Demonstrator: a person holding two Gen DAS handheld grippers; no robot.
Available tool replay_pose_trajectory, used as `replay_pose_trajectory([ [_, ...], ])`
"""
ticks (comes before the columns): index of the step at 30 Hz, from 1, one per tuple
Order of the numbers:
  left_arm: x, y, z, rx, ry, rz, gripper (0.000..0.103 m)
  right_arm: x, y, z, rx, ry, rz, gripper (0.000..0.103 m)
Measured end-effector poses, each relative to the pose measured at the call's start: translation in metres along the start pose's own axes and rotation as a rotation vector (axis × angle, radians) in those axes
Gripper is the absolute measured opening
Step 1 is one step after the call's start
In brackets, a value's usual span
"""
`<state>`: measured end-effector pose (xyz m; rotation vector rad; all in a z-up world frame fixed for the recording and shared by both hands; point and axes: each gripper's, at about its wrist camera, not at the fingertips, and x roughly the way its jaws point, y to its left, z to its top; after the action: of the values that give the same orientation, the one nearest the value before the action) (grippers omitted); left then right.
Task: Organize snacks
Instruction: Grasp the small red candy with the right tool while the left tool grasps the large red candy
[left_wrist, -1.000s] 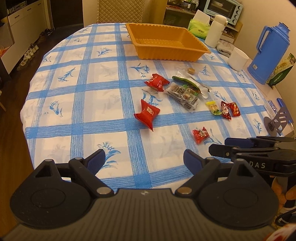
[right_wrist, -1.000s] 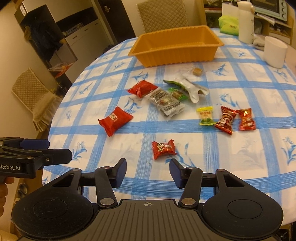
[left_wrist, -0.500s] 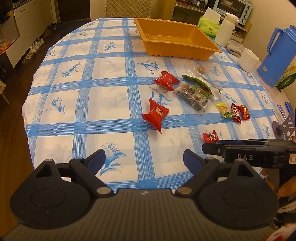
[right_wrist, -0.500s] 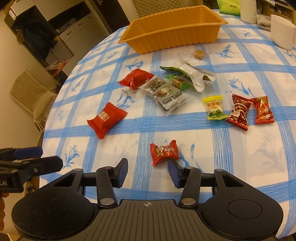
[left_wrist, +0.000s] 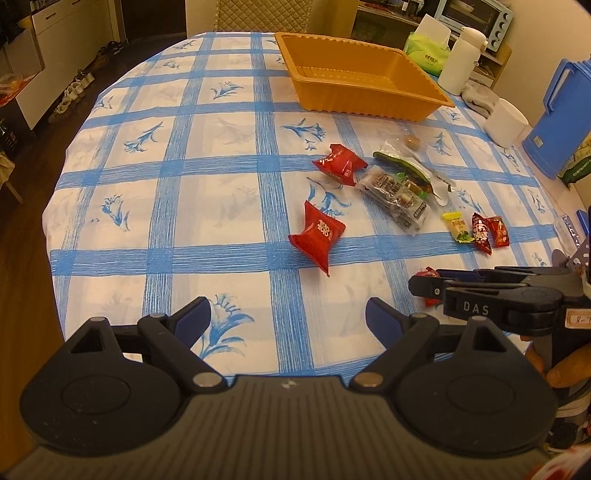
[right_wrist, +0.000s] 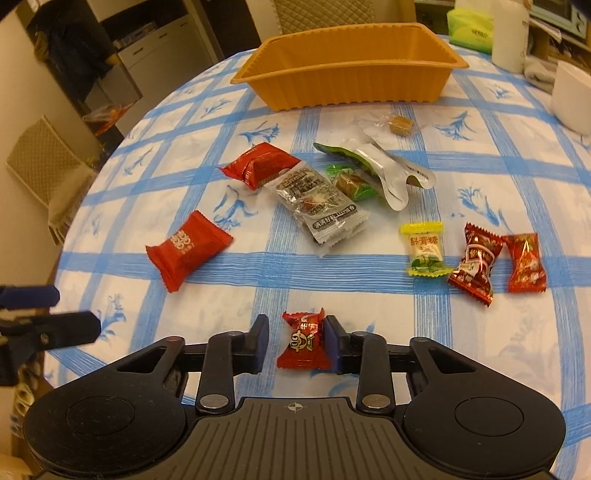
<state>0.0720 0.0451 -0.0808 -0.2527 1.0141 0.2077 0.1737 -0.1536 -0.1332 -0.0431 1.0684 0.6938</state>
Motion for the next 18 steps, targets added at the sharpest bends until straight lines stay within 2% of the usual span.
replay_pose_trajectory([
  [4,0.004,-0.003,0.004,0.007,-0.007,0.001,0.089,0.001,0.003,-0.001,-0.062,-0.003,-0.026,0.020],
  [8,0.009,-0.007,0.007,0.025,-0.015,-0.003,0.085,0.001,0.000,0.000,-0.073,-0.005,-0.017,0.019],
  [14,0.019,-0.017,0.014,0.086,-0.046,-0.007,0.075,-0.011,-0.006,0.010,-0.071,-0.049,-0.010,0.018],
  [18,0.029,-0.026,0.021,0.155,-0.071,0.002,0.062,-0.019,-0.015,0.017,-0.049,-0.067,-0.009,0.018],
])
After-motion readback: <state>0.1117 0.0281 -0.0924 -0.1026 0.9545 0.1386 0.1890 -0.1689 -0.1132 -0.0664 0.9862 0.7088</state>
